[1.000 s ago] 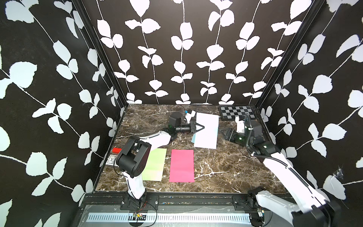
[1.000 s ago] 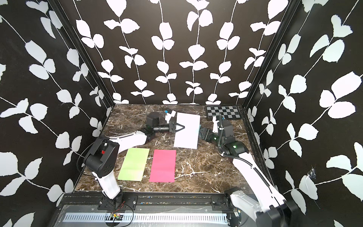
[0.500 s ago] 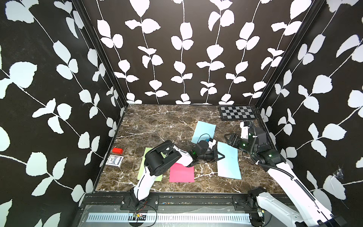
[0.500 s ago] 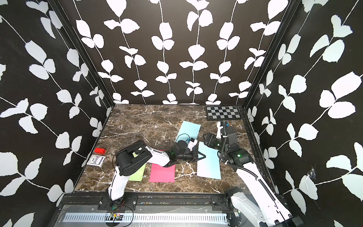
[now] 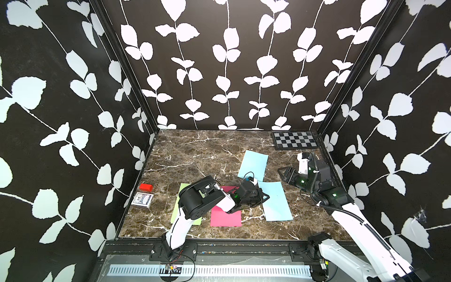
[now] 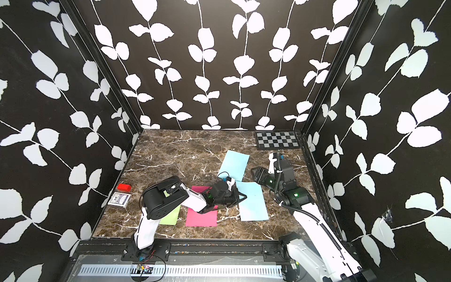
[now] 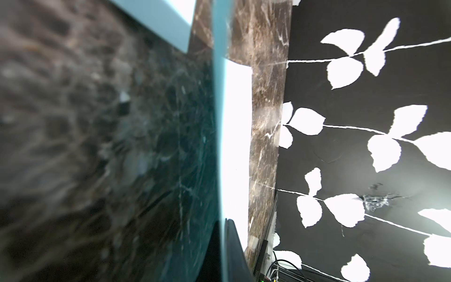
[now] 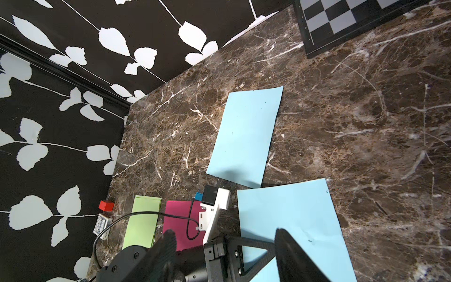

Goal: Sort the scattered colored papers by color
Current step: Place the colored paper at the center of the board.

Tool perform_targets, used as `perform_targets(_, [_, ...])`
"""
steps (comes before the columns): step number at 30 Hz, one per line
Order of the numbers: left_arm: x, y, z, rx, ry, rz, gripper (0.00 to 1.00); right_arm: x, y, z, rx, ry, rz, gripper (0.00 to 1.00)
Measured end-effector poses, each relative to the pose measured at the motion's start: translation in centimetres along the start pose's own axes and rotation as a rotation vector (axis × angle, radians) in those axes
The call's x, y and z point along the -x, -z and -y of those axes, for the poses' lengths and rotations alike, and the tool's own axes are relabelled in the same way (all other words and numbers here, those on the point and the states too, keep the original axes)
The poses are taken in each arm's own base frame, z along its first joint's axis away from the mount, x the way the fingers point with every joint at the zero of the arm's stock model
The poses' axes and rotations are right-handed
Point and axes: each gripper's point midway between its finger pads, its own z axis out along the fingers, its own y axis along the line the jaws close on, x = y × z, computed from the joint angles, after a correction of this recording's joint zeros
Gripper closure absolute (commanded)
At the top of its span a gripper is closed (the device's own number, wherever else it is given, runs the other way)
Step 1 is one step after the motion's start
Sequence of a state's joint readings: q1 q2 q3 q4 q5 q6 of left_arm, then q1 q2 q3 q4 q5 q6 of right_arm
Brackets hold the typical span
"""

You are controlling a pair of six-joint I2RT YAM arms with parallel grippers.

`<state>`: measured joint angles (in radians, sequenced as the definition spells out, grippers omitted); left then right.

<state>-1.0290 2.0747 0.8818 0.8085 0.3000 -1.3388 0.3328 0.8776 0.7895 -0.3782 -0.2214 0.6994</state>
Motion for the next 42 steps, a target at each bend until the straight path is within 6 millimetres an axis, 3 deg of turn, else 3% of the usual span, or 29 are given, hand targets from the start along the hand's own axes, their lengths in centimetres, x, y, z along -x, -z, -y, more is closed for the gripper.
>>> perform_targets(12, [-1.8,0.8,-0.4,0.081,-0.012,-0.052,1.00,-0.4,-0.9,0.3,0.001,-0.013,-0.018,0.36])
perform_targets(21, [-3.1,0.8,0.0,0.093,-0.016,-0.066,0.66,-0.9,-1.3,0.4,0.011,-0.023,-0.028,0.36])
perform_targets(36, [-2.2,4.3,0.6,0.269,-0.134,-0.013,0.52,-1.5,-1.6,0.8,0.012,-0.045,-0.035,0.36])
perform_targets(42, [-2.1,5.6,-0.6,0.354,-0.170,-0.003,0.51,-1.5,-2.0,0.6,0.026,-0.060,-0.041,0.36])
